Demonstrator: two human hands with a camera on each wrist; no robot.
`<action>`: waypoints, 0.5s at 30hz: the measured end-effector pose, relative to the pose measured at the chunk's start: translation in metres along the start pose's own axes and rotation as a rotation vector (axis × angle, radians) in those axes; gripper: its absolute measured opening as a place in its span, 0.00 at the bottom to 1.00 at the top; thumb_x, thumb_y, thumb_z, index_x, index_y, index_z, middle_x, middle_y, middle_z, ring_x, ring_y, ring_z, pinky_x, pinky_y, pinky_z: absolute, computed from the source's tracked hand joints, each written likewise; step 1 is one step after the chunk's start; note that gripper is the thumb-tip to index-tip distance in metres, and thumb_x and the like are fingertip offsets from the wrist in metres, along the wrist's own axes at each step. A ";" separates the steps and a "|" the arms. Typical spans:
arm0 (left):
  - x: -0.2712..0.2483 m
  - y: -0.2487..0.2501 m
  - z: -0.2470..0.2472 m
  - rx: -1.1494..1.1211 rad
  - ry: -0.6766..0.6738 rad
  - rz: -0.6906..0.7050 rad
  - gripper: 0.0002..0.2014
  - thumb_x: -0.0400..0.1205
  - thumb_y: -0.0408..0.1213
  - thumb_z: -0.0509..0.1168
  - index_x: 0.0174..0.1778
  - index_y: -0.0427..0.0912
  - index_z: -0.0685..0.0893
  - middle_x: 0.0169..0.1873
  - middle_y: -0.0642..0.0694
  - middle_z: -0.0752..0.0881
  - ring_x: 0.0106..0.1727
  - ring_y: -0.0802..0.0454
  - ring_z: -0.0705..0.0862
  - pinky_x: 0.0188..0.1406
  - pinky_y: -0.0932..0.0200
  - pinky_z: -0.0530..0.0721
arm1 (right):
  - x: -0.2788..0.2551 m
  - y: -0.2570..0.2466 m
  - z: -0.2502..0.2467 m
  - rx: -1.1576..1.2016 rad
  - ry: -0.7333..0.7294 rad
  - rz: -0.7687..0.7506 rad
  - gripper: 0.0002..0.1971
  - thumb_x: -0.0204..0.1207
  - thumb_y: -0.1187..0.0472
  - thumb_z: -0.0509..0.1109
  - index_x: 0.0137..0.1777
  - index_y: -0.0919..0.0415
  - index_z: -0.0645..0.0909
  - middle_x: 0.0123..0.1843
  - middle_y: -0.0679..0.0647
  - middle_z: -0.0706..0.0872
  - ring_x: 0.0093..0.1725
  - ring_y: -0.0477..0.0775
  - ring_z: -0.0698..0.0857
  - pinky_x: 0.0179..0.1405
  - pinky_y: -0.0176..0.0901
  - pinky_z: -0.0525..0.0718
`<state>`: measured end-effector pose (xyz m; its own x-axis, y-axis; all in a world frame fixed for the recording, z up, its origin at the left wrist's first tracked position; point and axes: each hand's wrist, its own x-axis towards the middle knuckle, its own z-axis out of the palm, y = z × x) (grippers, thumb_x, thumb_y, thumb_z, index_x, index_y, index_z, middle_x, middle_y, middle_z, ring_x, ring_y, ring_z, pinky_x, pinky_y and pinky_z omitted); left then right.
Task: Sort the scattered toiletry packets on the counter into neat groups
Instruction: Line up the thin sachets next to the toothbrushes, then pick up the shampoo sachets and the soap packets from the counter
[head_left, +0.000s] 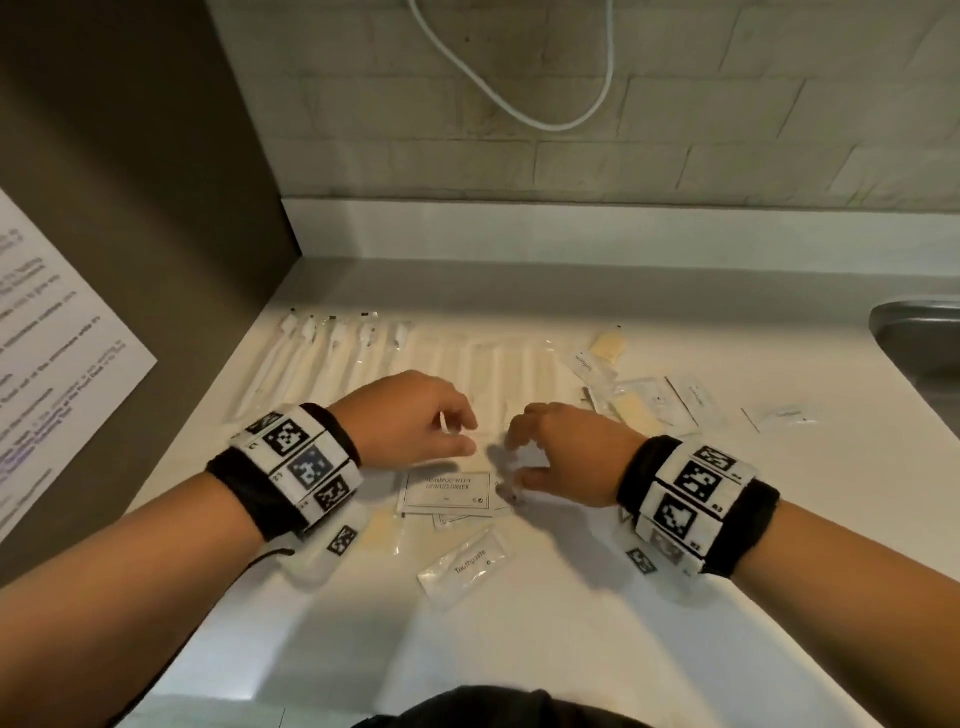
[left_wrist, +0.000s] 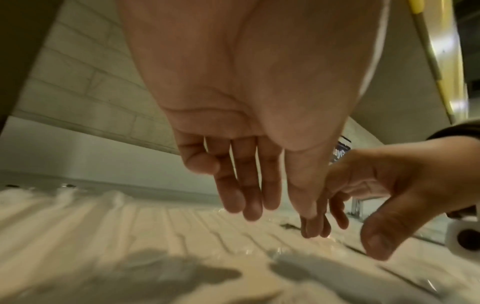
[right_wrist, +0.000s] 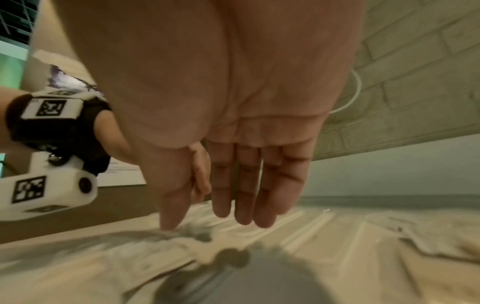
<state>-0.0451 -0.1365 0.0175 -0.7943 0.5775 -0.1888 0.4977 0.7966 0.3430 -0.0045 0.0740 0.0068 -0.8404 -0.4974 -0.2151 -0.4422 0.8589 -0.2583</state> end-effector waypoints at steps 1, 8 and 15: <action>-0.009 -0.004 0.005 0.007 -0.058 -0.023 0.17 0.78 0.57 0.68 0.60 0.55 0.85 0.51 0.62 0.84 0.50 0.63 0.82 0.50 0.62 0.81 | -0.002 -0.006 0.007 -0.009 -0.045 -0.025 0.17 0.79 0.48 0.66 0.64 0.55 0.80 0.59 0.52 0.82 0.57 0.54 0.82 0.58 0.49 0.83; -0.028 -0.015 0.041 0.082 -0.117 -0.086 0.20 0.77 0.54 0.71 0.63 0.54 0.82 0.54 0.58 0.81 0.52 0.56 0.82 0.53 0.57 0.84 | -0.003 -0.019 0.029 0.028 -0.090 0.030 0.18 0.77 0.57 0.68 0.66 0.58 0.80 0.54 0.49 0.76 0.60 0.52 0.78 0.55 0.43 0.79; -0.030 -0.020 0.039 -0.086 -0.056 -0.077 0.10 0.76 0.50 0.74 0.45 0.55 0.80 0.41 0.58 0.79 0.41 0.58 0.80 0.37 0.63 0.75 | 0.007 -0.022 0.027 0.086 -0.178 0.171 0.19 0.74 0.54 0.73 0.63 0.59 0.77 0.53 0.52 0.76 0.51 0.55 0.81 0.54 0.45 0.83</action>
<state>-0.0177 -0.1623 -0.0195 -0.8069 0.5265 -0.2678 0.4025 0.8219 0.4031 0.0073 0.0484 -0.0148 -0.8291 -0.3659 -0.4228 -0.2638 0.9227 -0.2813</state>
